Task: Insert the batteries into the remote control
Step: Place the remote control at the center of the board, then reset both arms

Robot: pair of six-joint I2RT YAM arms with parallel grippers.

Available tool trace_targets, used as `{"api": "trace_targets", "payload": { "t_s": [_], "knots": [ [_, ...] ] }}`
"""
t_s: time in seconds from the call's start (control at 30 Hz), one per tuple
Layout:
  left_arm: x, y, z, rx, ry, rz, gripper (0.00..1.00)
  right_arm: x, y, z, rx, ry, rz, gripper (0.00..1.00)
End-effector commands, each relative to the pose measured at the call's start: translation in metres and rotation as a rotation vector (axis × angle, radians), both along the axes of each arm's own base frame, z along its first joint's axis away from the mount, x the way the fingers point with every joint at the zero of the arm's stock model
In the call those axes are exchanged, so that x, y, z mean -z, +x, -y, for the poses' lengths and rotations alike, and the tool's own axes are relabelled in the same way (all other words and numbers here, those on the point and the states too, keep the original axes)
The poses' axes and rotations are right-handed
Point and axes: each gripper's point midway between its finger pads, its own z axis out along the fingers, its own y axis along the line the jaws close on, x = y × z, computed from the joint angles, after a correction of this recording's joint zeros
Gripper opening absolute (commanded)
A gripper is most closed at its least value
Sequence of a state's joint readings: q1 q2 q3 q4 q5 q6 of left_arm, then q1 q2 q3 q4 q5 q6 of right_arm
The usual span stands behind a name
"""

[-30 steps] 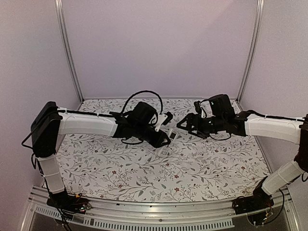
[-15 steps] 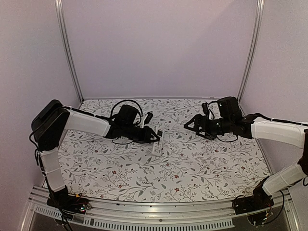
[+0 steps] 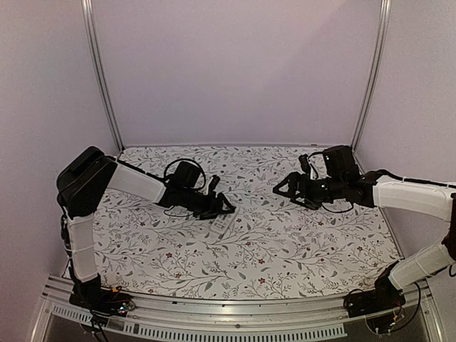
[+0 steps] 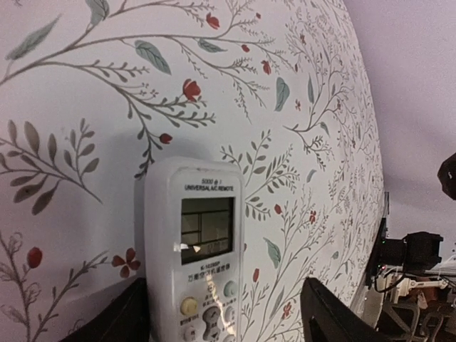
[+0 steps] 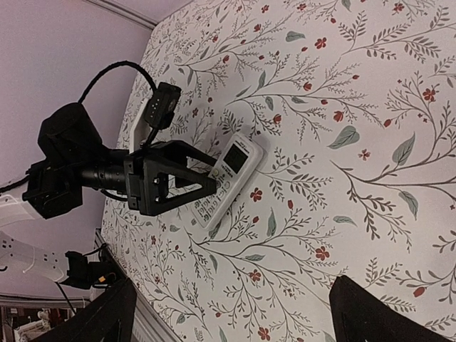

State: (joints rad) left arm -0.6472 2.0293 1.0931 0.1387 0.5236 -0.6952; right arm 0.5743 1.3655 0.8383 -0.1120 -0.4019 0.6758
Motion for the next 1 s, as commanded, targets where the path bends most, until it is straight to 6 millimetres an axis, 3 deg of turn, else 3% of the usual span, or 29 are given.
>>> {"api": "trace_targets", "payload": {
  "t_s": [0.0,0.13,0.27,0.4,0.7,0.9,0.97],
  "knots": [
    [-0.004,0.009,-0.012,-0.034,0.064,0.026,0.8,-0.003,-0.002,0.005,0.001,-0.005,0.023,0.96],
    [-0.02,0.013,-0.025,-0.048,0.148,0.083,0.99,-0.002,0.001,0.008,0.002,-0.018,0.032,0.97],
    [-0.041,0.015,-0.039,-0.05,0.226,0.155,0.99,-0.001,0.004,0.015,0.004,-0.025,0.029,0.97],
    [-0.036,0.003,-0.05,-0.036,0.276,0.129,0.99,-0.001,0.002,0.02,0.005,-0.04,0.041,0.98],
    [-0.003,-0.036,-0.025,0.038,0.308,0.078,1.0,-0.003,-0.006,0.026,0.008,-0.044,0.048,0.98],
    [-0.001,-0.05,0.0,0.085,0.293,0.069,1.0,-0.006,-0.01,0.03,0.009,-0.052,0.061,0.99],
    [-0.004,-0.049,0.0,0.082,0.301,0.075,1.0,-0.006,-0.01,0.031,0.009,-0.058,0.062,0.99]
  ]
}}
